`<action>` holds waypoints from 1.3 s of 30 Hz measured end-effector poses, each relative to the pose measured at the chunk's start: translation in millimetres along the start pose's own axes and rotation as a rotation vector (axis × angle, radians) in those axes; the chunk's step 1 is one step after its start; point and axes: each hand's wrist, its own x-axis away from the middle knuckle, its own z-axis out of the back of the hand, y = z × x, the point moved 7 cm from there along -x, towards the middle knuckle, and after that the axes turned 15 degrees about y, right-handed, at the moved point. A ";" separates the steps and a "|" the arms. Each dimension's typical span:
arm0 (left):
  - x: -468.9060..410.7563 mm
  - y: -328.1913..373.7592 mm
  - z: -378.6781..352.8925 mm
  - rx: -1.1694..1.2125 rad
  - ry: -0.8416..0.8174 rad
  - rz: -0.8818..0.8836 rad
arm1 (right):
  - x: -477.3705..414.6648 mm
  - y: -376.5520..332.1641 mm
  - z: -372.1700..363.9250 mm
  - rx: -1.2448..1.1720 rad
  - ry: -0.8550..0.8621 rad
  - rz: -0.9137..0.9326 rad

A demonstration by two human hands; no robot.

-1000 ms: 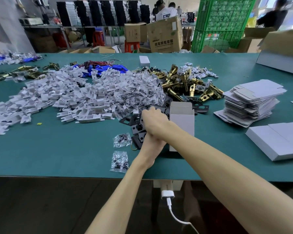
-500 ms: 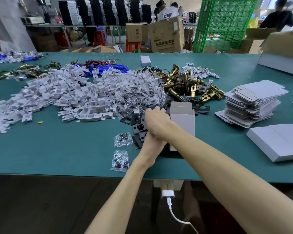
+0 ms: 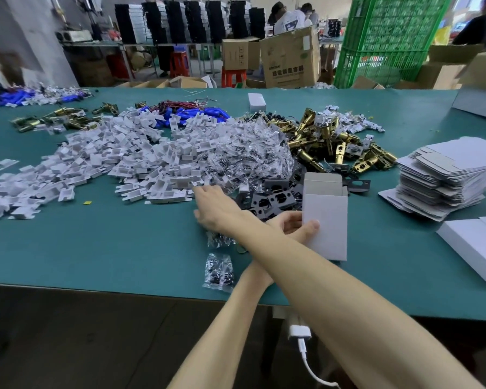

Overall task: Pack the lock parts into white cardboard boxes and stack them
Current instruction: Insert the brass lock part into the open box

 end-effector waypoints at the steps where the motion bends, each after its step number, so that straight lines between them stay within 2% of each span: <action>1: -2.3 -0.6 -0.6 -0.023 0.003 -0.005 | -4.1 -2.3 -6.5 -0.008 -0.001 -0.010; 8: -4.3 -5.8 0.0 -0.040 0.033 -0.014 | -14.7 1.2 -23.4 0.071 0.102 -0.098; 13: -5.9 -4.9 -1.4 -0.054 0.019 -0.020 | -10.5 -0.2 -11.3 0.130 0.217 -0.033; 17: -3.5 -2.2 -2.3 -0.039 0.022 -0.022 | -2.3 1.2 -10.4 0.134 0.186 -0.009; 20: -3.6 -0.3 -2.8 -0.054 0.016 -0.021 | 3.6 3.0 -3.1 0.073 0.161 -0.026; 22: -2.2 0.4 -3.5 -0.037 0.006 -0.020 | 9.5 7.5 13.8 -0.011 0.229 -0.085; 26: 4.6 -0.5 -2.1 0.074 -0.029 0.020 | 28.7 22.7 58.0 -0.429 0.275 -0.251; 31: 4.6 5.9 3.0 -0.057 -0.003 -0.099 | 64.7 59.4 131.4 -0.670 0.394 -0.283; 35: 5.4 7.3 -0.6 0.064 -0.035 -0.024 | 90.4 110.0 174.3 -0.672 0.507 -0.400; 39: 6.0 8.8 -0.8 0.087 -0.032 -0.030 | 108.8 152.8 199.5 -0.481 0.542 -0.407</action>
